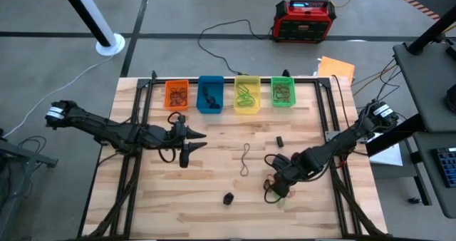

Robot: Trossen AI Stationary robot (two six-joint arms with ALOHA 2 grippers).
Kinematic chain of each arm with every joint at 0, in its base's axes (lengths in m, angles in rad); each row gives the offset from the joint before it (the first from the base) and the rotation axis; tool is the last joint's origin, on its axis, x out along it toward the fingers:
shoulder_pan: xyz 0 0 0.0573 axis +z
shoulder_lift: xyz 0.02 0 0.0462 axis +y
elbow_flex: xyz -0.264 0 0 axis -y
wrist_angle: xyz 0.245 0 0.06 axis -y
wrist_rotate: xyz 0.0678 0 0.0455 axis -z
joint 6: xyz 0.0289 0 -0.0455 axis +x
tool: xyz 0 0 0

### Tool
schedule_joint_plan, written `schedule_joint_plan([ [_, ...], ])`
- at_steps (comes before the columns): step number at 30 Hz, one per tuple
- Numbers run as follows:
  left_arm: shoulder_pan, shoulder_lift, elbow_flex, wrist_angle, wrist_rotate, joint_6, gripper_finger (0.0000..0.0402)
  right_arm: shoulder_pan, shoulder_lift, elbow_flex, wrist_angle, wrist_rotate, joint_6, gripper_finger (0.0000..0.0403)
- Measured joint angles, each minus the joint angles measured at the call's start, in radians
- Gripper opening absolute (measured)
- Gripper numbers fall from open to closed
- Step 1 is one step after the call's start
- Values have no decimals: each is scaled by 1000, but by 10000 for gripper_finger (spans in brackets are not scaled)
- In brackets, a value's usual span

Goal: Sort rubber bands into baskets
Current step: Put the black rubber band into the blue bin

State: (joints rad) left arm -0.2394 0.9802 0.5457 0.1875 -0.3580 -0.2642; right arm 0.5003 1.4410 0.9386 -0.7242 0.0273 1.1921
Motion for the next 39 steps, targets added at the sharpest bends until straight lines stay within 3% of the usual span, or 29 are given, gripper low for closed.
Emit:
schedule_joint_plan([
  [7, 0, 0, 0, 0, 0, 0, 123, 17, 80, 12, 103, -11, 14, 151],
  [20, 0, 0, 0, 8, 0, 55, 123, 39, 291, 261, -223, -45, 29, 151],
  [29, 0, 0, 0, 8, 1, 89, 123, 43, 378, 300, -221, -27, 28, 149],
  [34, 0, 0, 0, 7, 1, 90, 123, 43, 420, 304, -222, -28, 25, 123],
  [39, 0, 0, 0, 8, 1, 90, 123, 43, 414, 318, -229, -9, 27, 61],
])
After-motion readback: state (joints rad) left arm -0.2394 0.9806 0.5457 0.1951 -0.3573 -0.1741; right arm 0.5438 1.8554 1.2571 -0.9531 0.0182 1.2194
